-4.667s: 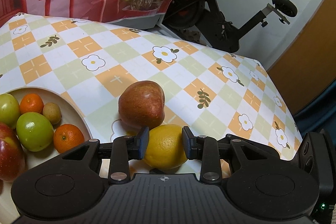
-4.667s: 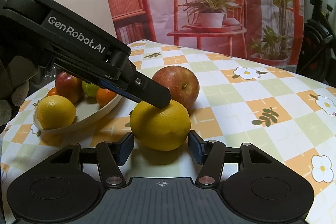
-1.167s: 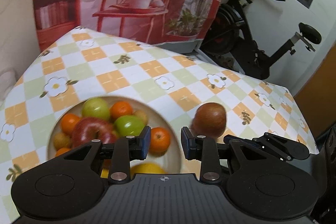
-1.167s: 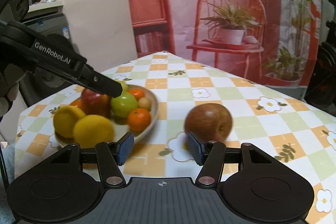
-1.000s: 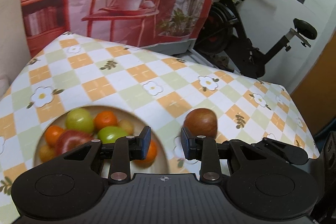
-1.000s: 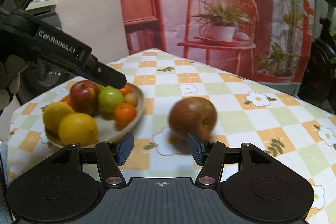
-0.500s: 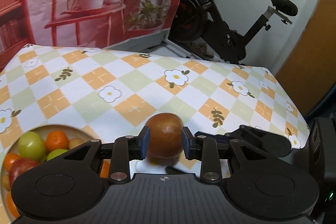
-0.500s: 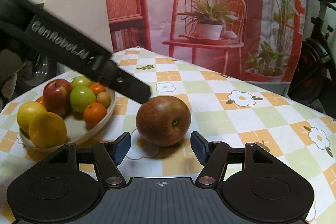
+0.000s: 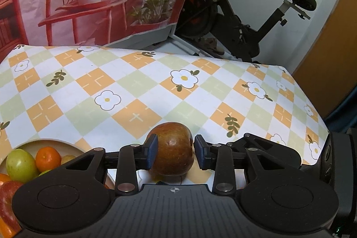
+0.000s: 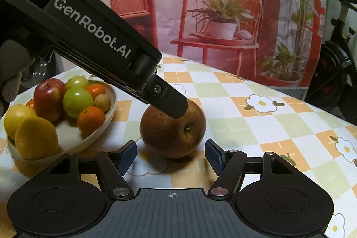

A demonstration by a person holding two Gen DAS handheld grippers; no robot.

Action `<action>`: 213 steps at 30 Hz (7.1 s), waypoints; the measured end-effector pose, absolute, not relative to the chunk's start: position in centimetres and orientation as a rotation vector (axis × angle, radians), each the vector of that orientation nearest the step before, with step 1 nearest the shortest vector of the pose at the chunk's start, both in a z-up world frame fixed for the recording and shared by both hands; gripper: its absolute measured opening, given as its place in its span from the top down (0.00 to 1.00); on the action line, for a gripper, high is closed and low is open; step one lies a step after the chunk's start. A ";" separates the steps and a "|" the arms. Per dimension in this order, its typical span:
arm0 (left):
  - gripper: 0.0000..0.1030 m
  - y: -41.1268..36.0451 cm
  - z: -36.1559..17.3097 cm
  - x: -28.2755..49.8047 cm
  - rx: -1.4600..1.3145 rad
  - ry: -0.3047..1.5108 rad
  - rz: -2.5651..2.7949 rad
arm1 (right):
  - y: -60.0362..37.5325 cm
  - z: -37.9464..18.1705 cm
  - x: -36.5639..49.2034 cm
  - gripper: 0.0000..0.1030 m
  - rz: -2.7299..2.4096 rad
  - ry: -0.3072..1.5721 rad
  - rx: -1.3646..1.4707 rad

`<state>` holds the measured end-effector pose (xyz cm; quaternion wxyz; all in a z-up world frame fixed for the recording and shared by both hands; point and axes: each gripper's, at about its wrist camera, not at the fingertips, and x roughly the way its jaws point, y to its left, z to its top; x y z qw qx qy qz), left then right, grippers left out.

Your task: Organize fruits

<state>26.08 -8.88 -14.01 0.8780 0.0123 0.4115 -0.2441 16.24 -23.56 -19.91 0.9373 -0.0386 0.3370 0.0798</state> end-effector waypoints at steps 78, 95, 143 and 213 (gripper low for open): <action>0.61 -6.6 -14.7 24.5 -0.030 0.977 -0.527 | -23.1 -19.5 12.4 0.40 0.222 0.682 0.058; 0.67 -7.0 -14.6 24.3 -0.017 0.992 -0.567 | -23.1 -19.4 12.0 0.41 0.222 0.691 0.067; 0.67 5.2 -11.5 22.1 -0.216 0.845 -0.441 | -10.7 -15.4 17.9 0.41 0.368 0.728 -0.141; 0.06 5.1 -3.3 6.5 0.050 0.451 -0.108 | -15.9 -5.6 2.7 0.00 -0.044 0.442 0.082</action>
